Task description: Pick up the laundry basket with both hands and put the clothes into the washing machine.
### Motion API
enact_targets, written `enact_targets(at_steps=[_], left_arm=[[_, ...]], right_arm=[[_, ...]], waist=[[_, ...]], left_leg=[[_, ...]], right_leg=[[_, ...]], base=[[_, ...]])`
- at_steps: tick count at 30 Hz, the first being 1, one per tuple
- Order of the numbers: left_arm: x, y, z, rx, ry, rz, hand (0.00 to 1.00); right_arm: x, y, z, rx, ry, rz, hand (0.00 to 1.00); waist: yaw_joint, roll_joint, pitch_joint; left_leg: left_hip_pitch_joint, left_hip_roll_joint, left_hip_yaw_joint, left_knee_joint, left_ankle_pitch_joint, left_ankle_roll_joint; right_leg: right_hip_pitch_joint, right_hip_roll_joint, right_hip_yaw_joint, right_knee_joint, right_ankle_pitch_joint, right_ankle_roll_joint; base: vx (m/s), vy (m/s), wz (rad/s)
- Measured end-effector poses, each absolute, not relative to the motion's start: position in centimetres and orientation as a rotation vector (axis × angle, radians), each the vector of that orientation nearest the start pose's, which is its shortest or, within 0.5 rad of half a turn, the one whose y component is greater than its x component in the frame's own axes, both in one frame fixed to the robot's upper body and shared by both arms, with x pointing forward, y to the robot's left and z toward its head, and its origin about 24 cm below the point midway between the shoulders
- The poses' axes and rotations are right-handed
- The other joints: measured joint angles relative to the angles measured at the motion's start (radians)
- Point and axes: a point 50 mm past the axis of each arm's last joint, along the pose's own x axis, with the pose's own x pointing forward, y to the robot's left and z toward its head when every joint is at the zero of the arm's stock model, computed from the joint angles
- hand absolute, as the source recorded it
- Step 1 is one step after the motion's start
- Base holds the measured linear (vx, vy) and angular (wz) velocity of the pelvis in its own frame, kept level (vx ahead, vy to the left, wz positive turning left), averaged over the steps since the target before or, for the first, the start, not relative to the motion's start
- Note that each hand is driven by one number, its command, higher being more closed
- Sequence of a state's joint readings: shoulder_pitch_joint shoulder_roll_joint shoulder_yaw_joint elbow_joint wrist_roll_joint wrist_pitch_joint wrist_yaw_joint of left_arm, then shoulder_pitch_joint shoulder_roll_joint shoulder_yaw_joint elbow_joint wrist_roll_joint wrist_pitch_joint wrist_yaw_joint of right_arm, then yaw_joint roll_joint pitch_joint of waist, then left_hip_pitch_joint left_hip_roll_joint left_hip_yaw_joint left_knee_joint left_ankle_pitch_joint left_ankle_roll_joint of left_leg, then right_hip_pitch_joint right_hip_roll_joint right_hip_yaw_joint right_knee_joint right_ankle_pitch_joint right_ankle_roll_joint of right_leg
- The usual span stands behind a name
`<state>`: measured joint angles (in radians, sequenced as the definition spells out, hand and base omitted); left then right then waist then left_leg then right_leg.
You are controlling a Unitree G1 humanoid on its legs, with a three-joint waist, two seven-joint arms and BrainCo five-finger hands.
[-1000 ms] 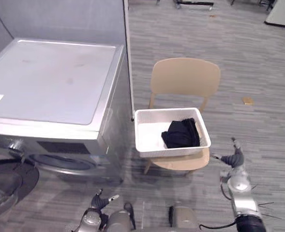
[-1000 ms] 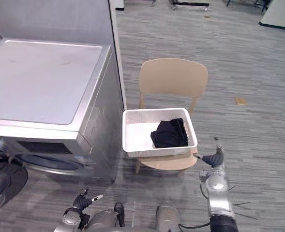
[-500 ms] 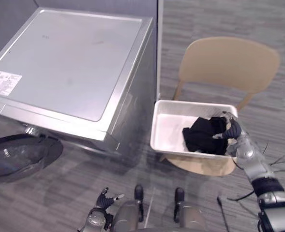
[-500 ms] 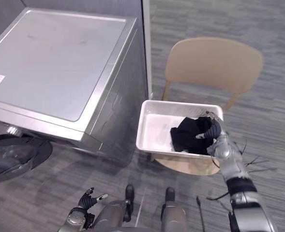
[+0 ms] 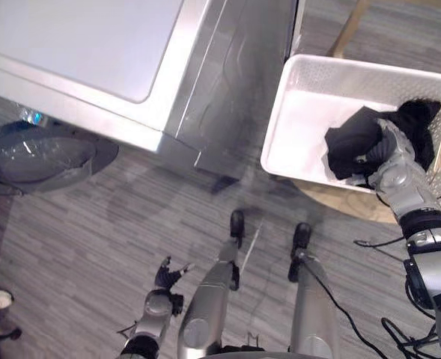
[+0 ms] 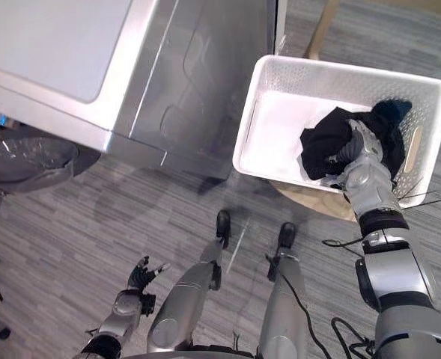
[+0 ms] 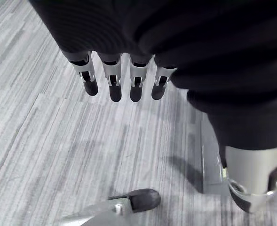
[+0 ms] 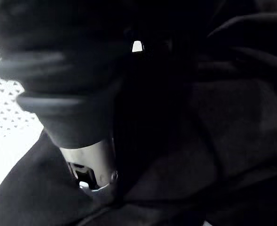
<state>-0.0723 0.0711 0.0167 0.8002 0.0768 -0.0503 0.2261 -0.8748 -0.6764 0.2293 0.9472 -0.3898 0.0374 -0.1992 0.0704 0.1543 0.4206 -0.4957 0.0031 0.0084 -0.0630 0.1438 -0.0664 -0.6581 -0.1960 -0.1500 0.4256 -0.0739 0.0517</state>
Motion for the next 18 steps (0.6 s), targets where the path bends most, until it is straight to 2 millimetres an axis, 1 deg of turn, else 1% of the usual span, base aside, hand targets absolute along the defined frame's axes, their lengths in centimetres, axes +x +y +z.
enact_targets(at_steps=[2, 4, 6, 8, 10, 13, 14, 15, 17, 18], left_arm=[[20.7, 18.3, -10.0, 0.194, 0.646, 0.227, 0.0], [20.8, 18.2, -9.9, 0.169, 0.638, 0.25, 0.0], [20.9, 18.0, -9.8, 0.146, 0.631, 0.265, 0.0], [21.0, 17.8, -9.6, 0.137, 0.622, 0.265, 0.0], [21.1, 17.5, -9.5, 0.126, 0.614, 0.264, 0.0], [21.0, 17.3, -9.6, 0.119, 0.616, 0.261, 0.0], [20.9, 17.4, -9.6, 0.12, 0.619, 0.263, 0.0], [20.8, 17.6, -9.7, 0.116, 0.623, 0.274, 0.0], [20.6, 17.8, -9.8, 0.116, 0.632, 0.28, 0.0], [20.5, 17.8, -9.9, 0.117, 0.639, 0.275, 0.0]], right_arm=[[38.2, -29.2, 17.4, -1.096, 0.008, -0.376, 1.0], [38.3, -28.6, 18.0, -1.069, -0.029, -0.369, 1.0], [38.4, -27.4, 18.4, -1.025, -0.078, -0.343, 1.0], [38.2, -26.3, 18.9, -0.994, -0.142, -0.315, 1.0], [37.8, -24.5, 19.8, -0.965, -0.237, -0.278, 1.0], [36.9, -23.1, 20.6, -0.923, -0.333, -0.251, 1.0], [36.3, -22.5, 21.2, -0.888, -0.389, -0.25, 1.0], [35.6, -22.0, 21.8, -0.838, -0.446, -0.253, 1.0], [34.8, -21.8, 22.2, -0.77, -0.505, -0.272, 1.0], [34.4, -22.1, 22.0, -0.728, -0.513, -0.289, 1.0]], waist=[[0.0, -0.003, 0.002], [0.0, -0.01, 0.007], [0.0, -0.017, 0.011], [-0.001, -0.021, 0.013], [0.0, -0.027, 0.016], [-0.001, -0.034, 0.016], [0.0, -0.046, 0.012], [-0.002, -0.063, 0.003], [-0.004, -0.088, -0.011], [-0.005, -0.098, -0.017]], left_leg=[[-0.014, 0.007, 0.017, -0.007, 0.02, 0.0], [-0.018, 0.012, 0.03, -0.008, 0.026, 0.0], [-0.018, 0.017, 0.037, -0.007, 0.044, -0.004], [-0.014, 0.019, 0.043, -0.007, 0.058, 0.008], [0.007, 0.02, 0.047, -0.008, 0.067, 0.019], [0.063, 0.022, 0.048, -0.012, 0.066, 0.019], [0.094, 0.021, 0.048, -0.024, 0.066, 0.019], [0.112, 0.021, 0.047, -0.03, 0.065, 0.018], [0.127, 0.025, 0.044, -0.03, 0.064, 0.017], [0.145, 0.029, 0.035, -0.031, 0.063, 0.016]], right_leg=[[-0.022, 0.0, -0.001, 0.01, -0.001, -0.001], [-0.028, 0.001, -0.001, 0.015, -0.001, -0.002], [-0.028, 0.003, -0.004, 0.021, -0.004, -0.004], [-0.026, 0.002, -0.006, 0.028, -0.007, -0.004], [-0.005, 0.002, -0.01, 0.028, -0.007, -0.004], [0.053, 0.004, -0.015, 0.026, -0.009, -0.002], [0.08, 0.003, -0.015, 0.024, -0.023, 0.001], [0.097, 0.004, -0.014, 0.022, -0.035, 0.0], [0.119, 0.012, -0.014, 0.006, -0.038, 0.0], [0.146, 0.019, -0.015, -0.012, -0.038, 0.0]], base=[[-0.06, -0.052, 0.04], [-0.02, -0.049, -0.02], [0.03, -0.051, 0.0], [0.06, -0.042, 0.0], [0.08, -0.039, -0.01], [0.06, -0.04, 0.03], [0.05, -0.047, 0.03], [0.04, -0.049, 0.01], [0.01, -0.054, -0.01], [0.0, -0.048, 0.01]])
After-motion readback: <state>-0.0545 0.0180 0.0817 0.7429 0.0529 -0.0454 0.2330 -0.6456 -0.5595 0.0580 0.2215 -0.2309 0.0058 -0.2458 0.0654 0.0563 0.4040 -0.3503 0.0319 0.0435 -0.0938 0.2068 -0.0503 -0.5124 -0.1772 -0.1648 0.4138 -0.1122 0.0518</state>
